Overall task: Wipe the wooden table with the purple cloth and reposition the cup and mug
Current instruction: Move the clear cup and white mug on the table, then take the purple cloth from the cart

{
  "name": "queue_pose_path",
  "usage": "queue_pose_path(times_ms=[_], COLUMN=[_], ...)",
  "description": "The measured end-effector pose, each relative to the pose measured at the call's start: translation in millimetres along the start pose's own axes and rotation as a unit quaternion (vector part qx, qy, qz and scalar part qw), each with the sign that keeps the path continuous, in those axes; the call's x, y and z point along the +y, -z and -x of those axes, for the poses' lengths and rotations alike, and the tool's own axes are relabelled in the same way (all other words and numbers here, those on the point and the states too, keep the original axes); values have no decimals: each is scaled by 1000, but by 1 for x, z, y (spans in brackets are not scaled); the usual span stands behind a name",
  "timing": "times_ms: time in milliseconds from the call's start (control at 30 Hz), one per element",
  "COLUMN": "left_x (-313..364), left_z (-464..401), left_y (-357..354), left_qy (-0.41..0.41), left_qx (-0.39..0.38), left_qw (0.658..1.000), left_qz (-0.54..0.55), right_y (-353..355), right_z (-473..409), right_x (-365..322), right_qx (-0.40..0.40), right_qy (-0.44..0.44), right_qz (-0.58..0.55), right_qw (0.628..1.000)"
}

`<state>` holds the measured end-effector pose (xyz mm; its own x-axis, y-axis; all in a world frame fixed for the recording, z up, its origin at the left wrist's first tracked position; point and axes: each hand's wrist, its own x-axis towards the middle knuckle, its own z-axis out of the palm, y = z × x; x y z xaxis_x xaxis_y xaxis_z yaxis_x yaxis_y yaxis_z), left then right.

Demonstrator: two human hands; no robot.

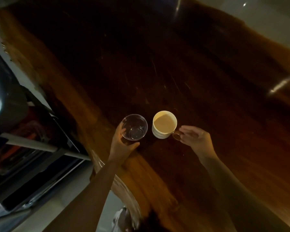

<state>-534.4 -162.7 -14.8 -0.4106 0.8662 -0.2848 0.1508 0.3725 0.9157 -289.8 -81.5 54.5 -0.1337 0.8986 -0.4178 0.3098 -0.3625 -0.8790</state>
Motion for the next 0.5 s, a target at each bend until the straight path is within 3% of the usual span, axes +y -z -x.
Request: queue_pose_path(times_ms=[267,400,500], left_x=[29,57,78], left_z=[39,64,81], left_y=[45,116,187], left_qy=[37,-28,-129], left_qx=[38,125,195], left_qw=[998,992,968], left_qz=[30,-14,-95], right_y=[-35,-119,-201], right_z=[30,39,52], right_x=[-65,-122,-169], right_qx=[-46,-135,-199], right_qy=[118,211,301], right_qz=[1,66,114], right_qw=[992,966,926])
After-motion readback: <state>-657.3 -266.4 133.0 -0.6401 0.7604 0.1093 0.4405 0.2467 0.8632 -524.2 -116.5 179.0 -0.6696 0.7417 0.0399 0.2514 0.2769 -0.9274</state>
